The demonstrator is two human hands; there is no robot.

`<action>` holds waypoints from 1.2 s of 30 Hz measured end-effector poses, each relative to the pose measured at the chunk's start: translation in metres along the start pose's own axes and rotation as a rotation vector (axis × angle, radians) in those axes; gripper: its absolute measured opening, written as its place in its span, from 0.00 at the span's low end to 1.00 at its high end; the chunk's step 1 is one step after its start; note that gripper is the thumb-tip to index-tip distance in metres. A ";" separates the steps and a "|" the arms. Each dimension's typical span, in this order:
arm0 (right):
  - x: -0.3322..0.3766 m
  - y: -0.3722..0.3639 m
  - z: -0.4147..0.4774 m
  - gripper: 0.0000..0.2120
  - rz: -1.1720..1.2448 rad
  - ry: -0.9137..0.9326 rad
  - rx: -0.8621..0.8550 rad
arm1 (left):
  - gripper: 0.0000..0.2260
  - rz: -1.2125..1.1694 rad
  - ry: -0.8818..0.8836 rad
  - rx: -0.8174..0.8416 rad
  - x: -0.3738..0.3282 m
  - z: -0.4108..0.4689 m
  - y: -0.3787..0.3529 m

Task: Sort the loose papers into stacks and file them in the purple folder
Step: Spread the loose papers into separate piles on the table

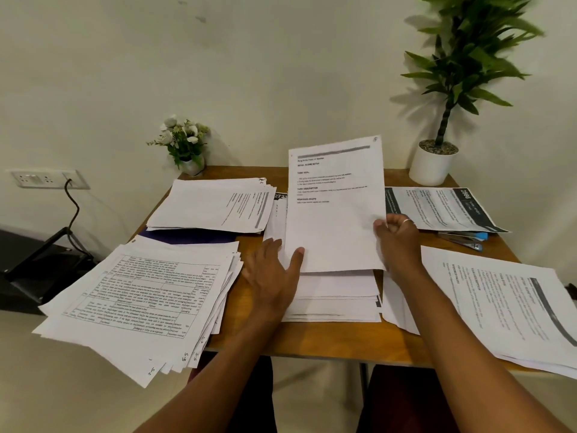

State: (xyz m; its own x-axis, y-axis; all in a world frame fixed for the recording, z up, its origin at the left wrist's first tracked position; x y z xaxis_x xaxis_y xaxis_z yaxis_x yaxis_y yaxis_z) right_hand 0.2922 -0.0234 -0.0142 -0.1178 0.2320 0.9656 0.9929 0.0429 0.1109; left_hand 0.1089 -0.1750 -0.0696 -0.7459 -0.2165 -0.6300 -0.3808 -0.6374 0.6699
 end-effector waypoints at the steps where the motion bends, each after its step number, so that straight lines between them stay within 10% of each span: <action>1: 0.002 -0.002 0.000 0.07 0.032 -0.023 0.020 | 0.30 -0.031 -0.005 -0.011 -0.004 0.002 0.005; 11: 0.015 -0.051 -0.016 0.20 0.350 -0.246 0.445 | 0.10 -0.723 0.396 -0.136 -0.003 0.051 0.090; 30: 0.015 -0.194 -0.040 0.17 0.408 -0.485 0.413 | 0.16 -1.229 0.604 -0.131 0.112 0.078 0.159; 36: 0.013 -0.227 -0.051 0.23 0.458 -0.529 0.420 | 0.40 -1.485 0.606 -0.368 0.122 0.086 0.167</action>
State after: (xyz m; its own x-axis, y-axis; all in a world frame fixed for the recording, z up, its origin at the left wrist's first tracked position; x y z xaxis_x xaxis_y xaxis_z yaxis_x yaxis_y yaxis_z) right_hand 0.0660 -0.0796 -0.0149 0.2025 0.7387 0.6429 0.8677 0.1690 -0.4674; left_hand -0.0931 -0.2442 -0.0008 0.4740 0.5237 -0.7079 -0.3150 -0.6498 -0.6917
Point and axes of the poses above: each hand's wrist, its own z-axis towards the middle knuckle, its own y-axis out of the back of the hand, x = y × z, the point moved 1 cm from there along z, towards the middle knuckle, and after that the axes turned 14 degrees about -y, right-handed, at the moved point
